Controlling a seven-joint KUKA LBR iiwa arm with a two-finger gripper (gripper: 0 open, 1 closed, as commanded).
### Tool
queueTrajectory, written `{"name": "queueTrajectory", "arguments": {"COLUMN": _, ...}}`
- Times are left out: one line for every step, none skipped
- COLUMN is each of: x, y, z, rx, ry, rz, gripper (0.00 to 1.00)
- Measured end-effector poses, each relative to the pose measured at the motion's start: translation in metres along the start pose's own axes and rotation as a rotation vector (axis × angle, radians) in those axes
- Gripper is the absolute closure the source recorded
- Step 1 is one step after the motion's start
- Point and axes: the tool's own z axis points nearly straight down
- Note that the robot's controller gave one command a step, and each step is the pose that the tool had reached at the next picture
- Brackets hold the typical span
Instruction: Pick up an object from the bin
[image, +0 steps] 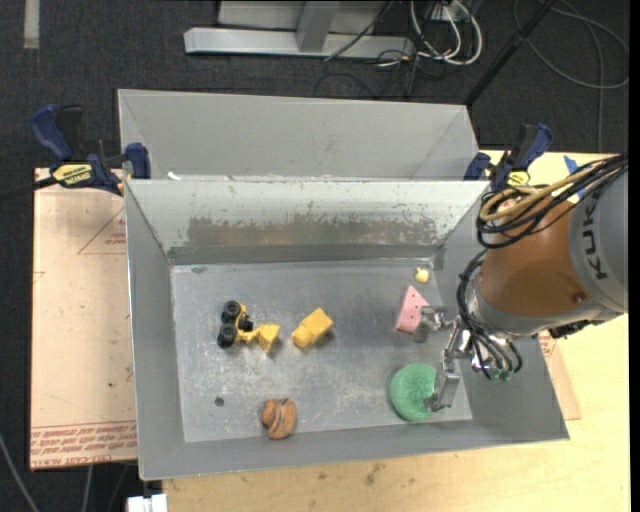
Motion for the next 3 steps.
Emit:
{"name": "queueTrajectory", "arguments": {"x": 0.001, "y": 0.001, "z": 0.017, "rx": 0.001, "ry": 0.000, "rz": -0.044, "gripper": 0.00}}
{"name": "queueTrajectory", "arguments": {"x": 0.007, "y": 0.012, "z": 0.030, "rx": 0.001, "ry": 0.003, "rz": -0.178, "gripper": 1.00}}
{"name": "queueTrajectory", "arguments": {"x": 0.007, "y": 0.012, "z": 0.030, "rx": 0.001, "ry": 0.003, "rz": -0.178, "gripper": 1.00}}
